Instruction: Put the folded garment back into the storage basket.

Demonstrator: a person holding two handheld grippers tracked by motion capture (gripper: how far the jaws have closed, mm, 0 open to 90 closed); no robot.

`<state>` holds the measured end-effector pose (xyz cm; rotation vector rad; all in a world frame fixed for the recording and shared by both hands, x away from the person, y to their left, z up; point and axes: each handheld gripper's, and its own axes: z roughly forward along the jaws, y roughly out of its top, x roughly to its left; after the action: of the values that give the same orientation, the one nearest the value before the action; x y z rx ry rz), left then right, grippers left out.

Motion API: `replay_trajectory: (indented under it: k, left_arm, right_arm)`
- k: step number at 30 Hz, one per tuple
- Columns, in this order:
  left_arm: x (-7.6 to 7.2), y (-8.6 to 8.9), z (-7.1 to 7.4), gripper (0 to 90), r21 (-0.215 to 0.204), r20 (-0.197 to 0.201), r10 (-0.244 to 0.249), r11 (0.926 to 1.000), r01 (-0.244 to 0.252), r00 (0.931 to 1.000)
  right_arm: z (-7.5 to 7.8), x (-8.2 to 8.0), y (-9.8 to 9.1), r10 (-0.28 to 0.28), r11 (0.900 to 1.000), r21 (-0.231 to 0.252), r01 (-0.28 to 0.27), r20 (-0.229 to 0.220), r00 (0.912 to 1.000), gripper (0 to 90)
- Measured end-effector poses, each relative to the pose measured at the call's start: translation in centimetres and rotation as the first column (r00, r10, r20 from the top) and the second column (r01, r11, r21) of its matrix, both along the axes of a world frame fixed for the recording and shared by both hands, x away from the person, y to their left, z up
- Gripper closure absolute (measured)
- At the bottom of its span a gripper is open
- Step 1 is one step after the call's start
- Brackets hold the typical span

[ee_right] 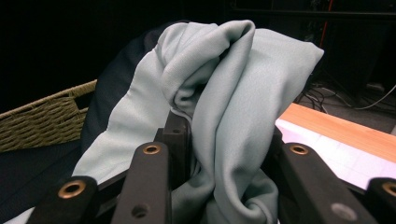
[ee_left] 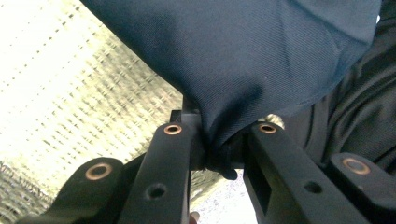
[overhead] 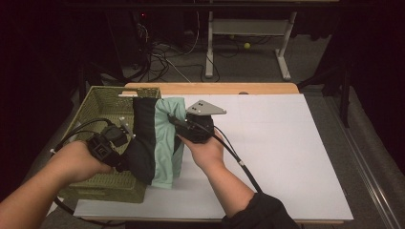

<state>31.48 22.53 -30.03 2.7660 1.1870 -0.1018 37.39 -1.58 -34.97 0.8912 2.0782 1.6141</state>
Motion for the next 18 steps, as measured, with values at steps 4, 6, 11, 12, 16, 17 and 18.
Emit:
replay_trajectory:
  k: [4, 6, 11, 12, 16, 17, 18]
  left_arm:
    - [-0.1, 0.7, -0.3, 79.1, -0.004, 0.000, 0.013, 0.9999, -0.013, 0.9999]
    - [-0.2, 1.0, -0.4, 79.1, -0.004, 0.003, 0.016, 0.9999, -0.016, 0.9999]
    - [-0.4, 1.9, -0.4, 79.1, -0.009, 0.011, 0.022, 0.9997, -0.022, 0.9997]
    - [-0.4, 2.1, -0.4, 79.1, -0.012, 0.013, 0.024, 0.9996, -0.024, 0.9996]
    - [-0.5, 2.9, -0.3, 79.1, -0.013, 0.019, 0.040, 0.9991, -0.040, 0.9990]
    - [-0.5, 3.1, -0.3, 79.1, -0.014, 0.026, 0.045, 0.9989, -0.044, 0.9987]
    - [-0.6, 3.2, -0.2, 79.1, -0.011, 0.028, 0.047, 0.9989, -0.046, 0.9985]
  right_arm:
    - [-0.1, 0.2, 0.9, 0.012, 0.9999, -0.012, -0.012, 0.003, 0.9999, 67.2]
    - [-0.1, 0.4, 1.4, 0.016, 0.9997, -0.018, -0.016, 0.002, 0.9999, 67.2]
    - [0.0, 0.6, 2.3, 0.024, 0.9996, -0.017, -0.024, 0.000, 0.9997, 67.2]
    - [0.0, 0.6, 2.4, 0.024, 0.9995, -0.019, -0.024, 0.000, 0.9997, 67.2]
    - [0.1, 0.6, 3.1, 0.030, 0.9993, -0.024, -0.029, 0.005, 0.9996, 67.2]
    - [0.1, 0.6, 3.3, 0.031, 0.9992, -0.025, -0.031, 0.005, 0.9995, 67.2]
    - [0.1, 0.6, 3.5, 0.032, 0.9992, -0.024, -0.032, 0.005, 0.9995, 67.2]
